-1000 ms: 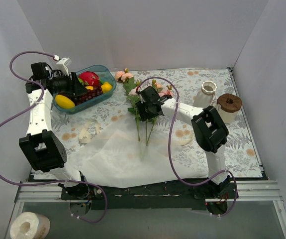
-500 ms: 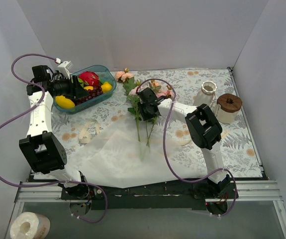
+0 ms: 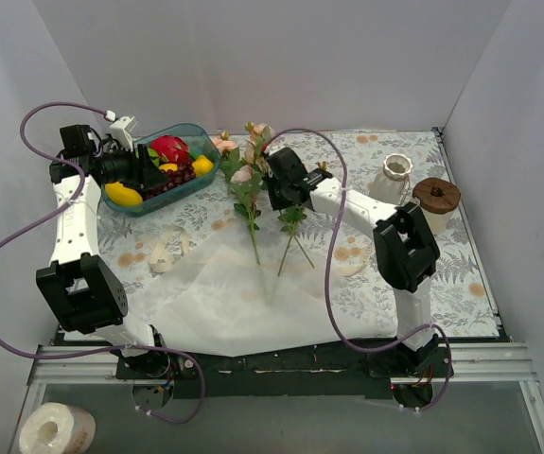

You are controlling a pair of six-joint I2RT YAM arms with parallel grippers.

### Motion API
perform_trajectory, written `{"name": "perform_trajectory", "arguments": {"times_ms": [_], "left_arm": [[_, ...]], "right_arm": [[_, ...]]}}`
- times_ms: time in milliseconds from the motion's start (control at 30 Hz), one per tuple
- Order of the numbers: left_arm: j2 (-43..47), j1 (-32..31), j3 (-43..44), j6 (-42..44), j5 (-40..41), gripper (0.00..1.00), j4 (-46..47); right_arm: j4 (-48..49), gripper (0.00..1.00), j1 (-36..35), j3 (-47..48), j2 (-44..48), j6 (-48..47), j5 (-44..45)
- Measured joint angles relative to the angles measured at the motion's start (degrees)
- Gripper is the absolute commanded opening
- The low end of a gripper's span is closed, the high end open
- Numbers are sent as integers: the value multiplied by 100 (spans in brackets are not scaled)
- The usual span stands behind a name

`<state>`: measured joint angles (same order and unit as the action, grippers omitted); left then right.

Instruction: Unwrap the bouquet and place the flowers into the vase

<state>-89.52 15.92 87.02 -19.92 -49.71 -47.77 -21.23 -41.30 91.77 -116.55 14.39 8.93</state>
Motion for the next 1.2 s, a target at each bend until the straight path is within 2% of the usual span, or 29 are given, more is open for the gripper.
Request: {"name": "perform_trajectory", "arguments": {"times_ms": [200,333,433,567,667,800,1200], "left_arm": [[0,0,0,9,0,41,-26],[0,0,0,9,-7,41,-28],[0,0,2,7,-22,41,-33],[0,0,2,7,-42,41,-37],[-2,0,2,7,-55,41,-31],[-17,0,2,7,-103,41,-26],[-136,0,2,7,-216,41,-24]], "right_arm": [[59,1,9,901,1003,-232,-13],[664,1,103,848,2026,-616,-284],[1410,1,391,428,2951,-973,-431],[2798,1,1220,-553,4048,-1410,-507],[3668,1,1805,-1276,4516,-1609,-468],[4551,1,2267,-1921,4669,-1790,-380],[5641,1,3121,-2496,4575,-1910,-323]]}}
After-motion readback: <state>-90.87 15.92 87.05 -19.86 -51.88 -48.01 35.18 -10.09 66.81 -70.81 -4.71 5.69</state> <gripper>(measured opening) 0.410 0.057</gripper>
